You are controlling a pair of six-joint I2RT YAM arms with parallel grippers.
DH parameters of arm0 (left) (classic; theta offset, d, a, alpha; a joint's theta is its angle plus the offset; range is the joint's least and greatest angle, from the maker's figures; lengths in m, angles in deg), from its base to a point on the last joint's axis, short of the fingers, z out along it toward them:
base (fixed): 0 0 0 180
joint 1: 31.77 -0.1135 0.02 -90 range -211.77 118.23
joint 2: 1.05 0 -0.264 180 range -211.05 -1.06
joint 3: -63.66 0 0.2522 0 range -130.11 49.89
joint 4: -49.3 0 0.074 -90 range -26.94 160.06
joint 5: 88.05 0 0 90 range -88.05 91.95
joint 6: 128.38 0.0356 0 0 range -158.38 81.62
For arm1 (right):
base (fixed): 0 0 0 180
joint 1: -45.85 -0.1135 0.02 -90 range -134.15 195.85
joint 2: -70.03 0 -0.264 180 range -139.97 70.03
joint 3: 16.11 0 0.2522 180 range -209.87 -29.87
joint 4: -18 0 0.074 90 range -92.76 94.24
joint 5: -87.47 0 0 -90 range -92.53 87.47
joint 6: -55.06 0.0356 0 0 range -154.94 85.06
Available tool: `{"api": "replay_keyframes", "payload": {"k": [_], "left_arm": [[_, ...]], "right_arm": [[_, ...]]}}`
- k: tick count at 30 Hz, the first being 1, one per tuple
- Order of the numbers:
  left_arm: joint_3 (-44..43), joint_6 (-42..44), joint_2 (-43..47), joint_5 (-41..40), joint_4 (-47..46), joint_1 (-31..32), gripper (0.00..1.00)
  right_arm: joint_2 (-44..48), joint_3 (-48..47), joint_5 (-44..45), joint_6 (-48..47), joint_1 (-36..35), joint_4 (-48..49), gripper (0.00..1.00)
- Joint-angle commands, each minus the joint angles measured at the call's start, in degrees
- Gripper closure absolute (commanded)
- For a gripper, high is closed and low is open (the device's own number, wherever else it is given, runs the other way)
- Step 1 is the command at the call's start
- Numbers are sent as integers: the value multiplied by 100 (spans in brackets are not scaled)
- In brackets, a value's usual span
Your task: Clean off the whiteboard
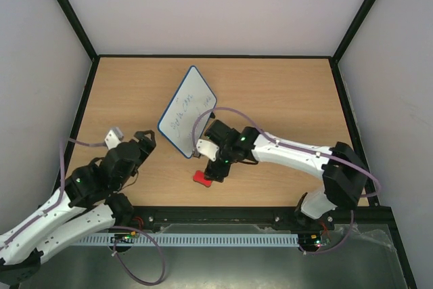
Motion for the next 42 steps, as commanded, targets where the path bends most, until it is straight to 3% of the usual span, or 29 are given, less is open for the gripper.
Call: {"api": "replay_keyframes", "payload": {"k": [1,5,9,14,20,42], "left_arm": [[-829,1012,-527,-890,243,-14,9],[-1542,1693,-1493,-1162,79,-25,5],[-1650,1781,-1968,-1001,-342,-65,5],[-1230,1735,-1867,-720,-1095,-181,5],[-1081,1814,-1800,-324,-1264,-625,4],[-1071,2035,-1806,-74,-1280,-1005,4]], "right_arm": [[-357,-262,685,360,-407,78,20],[-660,-302,1023,559,-680,357,21],[-982,-501,1186,741,-728,356,21],[-1309,-678,954,612,-749,190,20],[-1721,-950,1168,772,-828,-78,21],[-2413,-1337,1078,753,-880,-536,47]]}}
